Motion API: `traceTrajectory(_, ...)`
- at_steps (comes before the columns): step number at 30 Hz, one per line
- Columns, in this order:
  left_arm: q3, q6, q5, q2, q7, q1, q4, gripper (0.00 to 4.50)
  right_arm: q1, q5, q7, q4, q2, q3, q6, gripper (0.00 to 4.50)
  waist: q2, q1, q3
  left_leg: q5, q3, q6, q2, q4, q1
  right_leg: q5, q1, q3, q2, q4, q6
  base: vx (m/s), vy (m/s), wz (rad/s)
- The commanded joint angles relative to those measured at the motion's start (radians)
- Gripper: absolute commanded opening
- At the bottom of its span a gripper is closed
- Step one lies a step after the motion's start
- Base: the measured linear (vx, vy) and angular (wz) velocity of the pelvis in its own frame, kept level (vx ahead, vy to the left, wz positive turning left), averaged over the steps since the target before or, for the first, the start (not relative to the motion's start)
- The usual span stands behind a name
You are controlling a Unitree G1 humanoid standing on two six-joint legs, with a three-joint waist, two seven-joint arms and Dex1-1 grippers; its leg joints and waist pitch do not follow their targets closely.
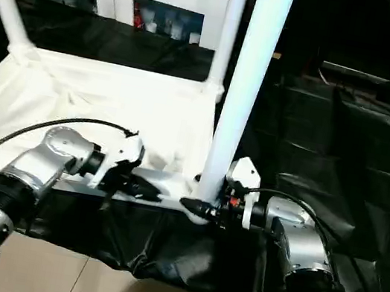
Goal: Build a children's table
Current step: Rotate leg to tighten
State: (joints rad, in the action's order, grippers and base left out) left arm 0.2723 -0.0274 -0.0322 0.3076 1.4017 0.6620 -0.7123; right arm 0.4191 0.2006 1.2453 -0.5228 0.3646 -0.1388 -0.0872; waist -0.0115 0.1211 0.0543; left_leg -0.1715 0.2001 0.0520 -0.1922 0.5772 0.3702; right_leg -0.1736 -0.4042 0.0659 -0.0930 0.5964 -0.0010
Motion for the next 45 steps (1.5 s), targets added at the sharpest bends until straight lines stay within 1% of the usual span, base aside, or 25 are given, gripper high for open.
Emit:
traceTrajectory(1, 0.017, 0.006, 0.021, -0.015, 0.004, 0.018, 0.029, 0.0, 0.0, 0.012, 0.053, 0.029, -0.014, -0.047, -0.001, 2.79, -0.012, 0.001, -0.066, -0.2, -0.014, -0.063, -0.047, -0.062, -0.015, -0.207, 0.045, -0.041, -0.062, -0.06, -0.25, 0.0, 0.0, 0.0)
traceTrajectory(5, 0.019, 0.002, 0.022, -0.011, 0.018, 0.013, 0.033, 0.0, -0.002, 0.011, 0.066, 0.023, -0.016, -0.048, 0.002, 2.7, -0.011, 0.002, -0.067, -0.2, -0.015, -0.058, -0.047, -0.062, -0.015, -0.198, 0.046, -0.041, -0.062, -0.059, -0.249, 0.0, 0.0, 0.0)
traceTrajectory(6, 0.021, 0.001, 0.021, -0.008, 0.028, 0.009, 0.036, 0.0, -0.004, 0.012, 0.073, 0.023, -0.02, -0.047, 0.003, 2.65, -0.008, 0.004, -0.069, -0.197, -0.016, -0.058, -0.047, -0.061, -0.015, -0.189, 0.047, -0.041, -0.062, -0.057, -0.253, 0.0, 0.0, 0.0)
traceTrajectory(7, 0.021, 0.001, 0.02, -0.008, 0.029, 0.009, 0.037, 0.0, -0.005, 0.012, 0.073, 0.023, -0.021, -0.047, 0.003, 2.64, -0.01, 0.003, -0.068, -0.195, -0.015, -0.058, -0.047, -0.062, -0.015, -0.182, 0.047, -0.04, -0.061, -0.057, -0.254, 0.0, 0.0, 0.0)
traceTrajectory(8, 0.02, 0.0, 0.02, -0.007, 0.029, 0.007, 0.038, 0.0, -0.009, 0.013, 0.072, 0.027, -0.023, -0.049, 0.0, 2.64, -0.004, 0.004, -0.069, -0.195, -0.016, -0.057, -0.047, -0.062, -0.016, -0.178, 0.047, -0.041, -0.061, -0.056, -0.256, 0.0, 0.0, 0.0)
traceTrajectory(11, 0.017, -0.001, 0.02, -0.01, 0.021, 0.006, 0.037, 0.0, -0.018, 0.015, 0.064, 0.036, -0.028, -0.05, -0.006, 2.62, -0.006, 0.003, -0.069, -0.198, -0.015, -0.055, -0.047, -0.061, -0.017, -0.165, 0.047, -0.041, -0.06, -0.056, -0.261, 0.0, 0.0, 0.0)
traceTrajectory(14, -0.01, 0.015, -0.001, -0.053, -0.123, 0.022, -0.006, 0.0, -0.042, 0.007, -0.073, 0.025, -0.081, -0.014, 0.006, 2.62, 0.001, 0.003, -0.069, -0.208, -0.016, -0.048, -0.047, -0.063, -0.017, -0.163, 0.047, -0.041, -0.06, -0.057, -0.261, 0.0, 0.0, 0.0)
traceTrajectory(17, -0.023, 0.02, -0.013, -0.081, -0.211, 0.032, -0.027, 0.0, -0.041, -0.017, -0.193, -0.008, -0.121, 0.015, 0.031, 2.62, -0.004, -0.003, -0.064, -0.259, -0.019, -0.02, -0.045, -0.067, -0.019, -0.253, 0.045, -0.041, -0.065, -0.068, -0.241, 0.0, 0.0, 0.0)
traceTrajectory(18, -0.027, 0.022, -0.025, -0.102, -0.266, 0.038, -0.037, 0.0, -0.035, -0.035, -0.287, -0.038, -0.153, 0.035, 0.049, 2.61, -0.003, -0.008, -0.061, -0.299, -0.023, -0.003, -0.043, -0.071, -0.021, -0.339, 0.041, -0.041, -0.067, -0.078, -0.215, 0.0, 0.0, 0.0)
traceTrajectory(19, -0.028, 0.022, -0.027, -0.107, -0.279, 0.039, -0.039, 0.0, -0.034, -0.038, -0.308, -0.045, -0.161, 0.04, 0.052, 2.61, -0.004, -0.014, -0.06, -0.321, -0.025, 0.007, -0.043, -0.072, -0.024, -0.38, 0.039, -0.041, -0.068, -0.083, -0.2, 0.0, 0.0, 0.0)
traceTrajectory(20, -0.033, 0.013, -0.033, -0.133, -0.33, 0.043, -0.041, 0.0, -0.026, -0.056, -0.411, -0.072, -0.197, 0.056, 0.055, 2.61, -0.005, -0.016, -0.06, -0.324, -0.027, 0.008, -0.043, -0.074, -0.022, -0.392, 0.04, -0.041, -0.068, -0.085, -0.191, 0.0, 0.0, 0.0)
traceTrajectory(22, -0.036, 0.007, -0.035, -0.148, -0.359, 0.045, -0.043, 0.0, -0.02, -0.067, -0.473, -0.088, -0.218, 0.065, 0.053, 2.61, -0.003, -0.024, -0.06, -0.338, -0.029, 0.02, -0.043, -0.076, -0.024, -0.397, 0.037, -0.041, -0.065, -0.085, -0.185, 0.0, 0.0, 0.0)
traceTrajectory(24, -0.035, -0.007, -0.056, -0.196, -0.464, 0.049, -0.047, 0.0, -0.007, -0.116, -0.672, -0.122, -0.283, 0.078, 0.041, 2.61, 0.0, -0.031, -0.059, -0.334, -0.029, 0.028, -0.043, -0.079, -0.022, -0.375, 0.035, -0.043, -0.064, -0.084, -0.183, 0.0, 0.0, 0.0)
traceTrajectory(25, -0.034, -0.009, -0.06, -0.204, -0.482, 0.05, -0.048, 0.0, -0.004, -0.123, -0.705, -0.128, -0.293, 0.081, 0.037, 2.61, -0.001, -0.034, -0.059, -0.338, -0.028, 0.028, -0.042, -0.079, -0.023, -0.373, 0.035, -0.043, -0.062, -0.085, -0.184, 0.0, 0.0, 0.0)
traceTrajectory(26, -0.032, -0.022, -0.07, -0.242, -0.545, 0.048, -0.046, 0.0, 0.005, -0.142, -0.816, -0.146, -0.344, 0.093, 0.033, 2.61, -0.001, -0.036, -0.061, -0.332, -0.028, 0.024, -0.04, -0.077, -0.023, -0.368, 0.036, -0.043, -0.062, -0.083, -0.182, 0.0, 0.0, 0.0)
traceTrajectory(28, -0.03, -0.027, -0.072, -0.262, -0.567, 0.045, -0.041, 0.0, 0.008, -0.144, -0.849, -0.151, -0.372, 0.098, 0.045, 2.61, -0.001, -0.037, -0.061, -0.326, -0.027, 0.016, -0.038, -0.076, -0.022, -0.371, 0.037, -0.043, -0.063, -0.087, -0.177, 0.0, 0.0, 0.0)
traceTrajectory(29, -0.025, -0.025, -0.074, -0.268, -0.566, 0.041, -0.036, 0.0, 0.008, -0.152, -0.859, -0.149, -0.378, 0.095, 0.063, 2.96, -0.001, -0.036, -0.063, -0.312, -0.025, 0.007, -0.038, -0.075, -0.021, -0.355, 0.037, -0.045, -0.063, -0.086, -0.175, 0.0, 0.0, 0.0)
traceTrajectory(31, -0.021, -0.02, -0.07, -0.271, -0.549, 0.035, -0.028, 0.0, 0.008, -0.153, -0.864, -0.142, -0.381, 0.097, 0.077, 3.34, 0.0, -0.035, -0.066, -0.287, -0.023, -0.009, -0.037, -0.073, -0.018, -0.314, 0.039, -0.045, -0.061, -0.083, -0.177, 0.0, 0.0, 0.0)
traceTrajectory(32, -0.02, -0.017, -0.067, -0.272, -0.541, 0.033, -0.023, 0.0, 0.009, -0.149, -0.866, -0.138, -0.382, 0.1, 0.08, 3.34, -0.003, -0.035, -0.066, -0.281, -0.022, -0.013, -0.037, -0.072, -0.018, -0.301, 0.039, -0.045, -0.06, -0.082, -0.179, 0.0, 0.0, 0.0)
traceTrajectory(34, -0.02, -0.005, -0.061, -0.267, -0.52, 0.03, -0.016, 0.0, 0.011, -0.144, -0.864, -0.13, -0.38, 0.103, 0.082, 3.54, -0.002, -0.034, -0.066, -0.266, -0.021, -0.027, -0.037, -0.072, -0.016, -0.28, 0.041, -0.044, -0.06, -0.079, -0.184, 0.0, 0.0, 0.0)
traceTrajectory(36, -0.016, 0.019, -0.046, -0.244, -0.459, 0.019, 0.008, 0.0, 0.011, -0.132, -0.826, -0.104, -0.359, 0.101, 0.081, 3.81, 0.003, -0.034, -0.066, -0.262, -0.022, -0.029, -0.037, -0.072, -0.016, -0.277, 0.041, -0.044, -0.06, -0.079, -0.186, 0.0, 0.0, 0.0)
traceTrajectory(38, -0.009, 0.029, -0.032, -0.207, -0.381, 0.01, 0.029, 0.0, 0.007, -0.116, -0.727, -0.07, -0.308, 0.086, 0.069, 3.81, 0.006, -0.033, -0.068, -0.254, -0.023, -0.035, -0.038, -0.072, -0.013, -0.241, 0.047, -0.044, -0.059, -0.074, -0.193, 0.0, 0.0, 0.0)
traceTrajectory(41, -0.005, 0.035, -0.025, -0.181, -0.332, 0.008, 0.04, 0.0, -0.001, -0.104, -0.626, -0.045, -0.263, 0.07, 0.063, 3.81, 0.004, -0.035, -0.069, -0.241, -0.02, -0.047, -0.037, -0.069, -0.012, -0.203, 0.047, -0.044, -0.058, -0.071, -0.21, 0.0, 0.0, 0.0)
traceTrajectory(42, -0.002, 0.037, -0.022, -0.166, -0.302, 0.009, 0.043, 0.0, -0.01, -0.09, -0.548, -0.023, -0.233, 0.059, 0.059, 3.81, 0.007, -0.031, -0.069, -0.238, -0.019, -0.053, -0.038, -0.067, -0.016, -0.194, 0.047, -0.043, -0.058, -0.072, -0.219, 0.0, 0.0, 0.0)
traceTrajectory(45, 0.007, 0.047, -0.02, -0.124, -0.23, 0.014, 0.04, 0.0, -0.038, -0.052, -0.335, 0.037, -0.141, 0.022, 0.04, 3.81, 0.006, -0.024, -0.069, -0.224, -0.018, -0.07, -0.041, -0.065, -0.012, -0.165, 0.051, -0.042, -0.055, -0.066, -0.227, 0.0, 0.0, 0.0)
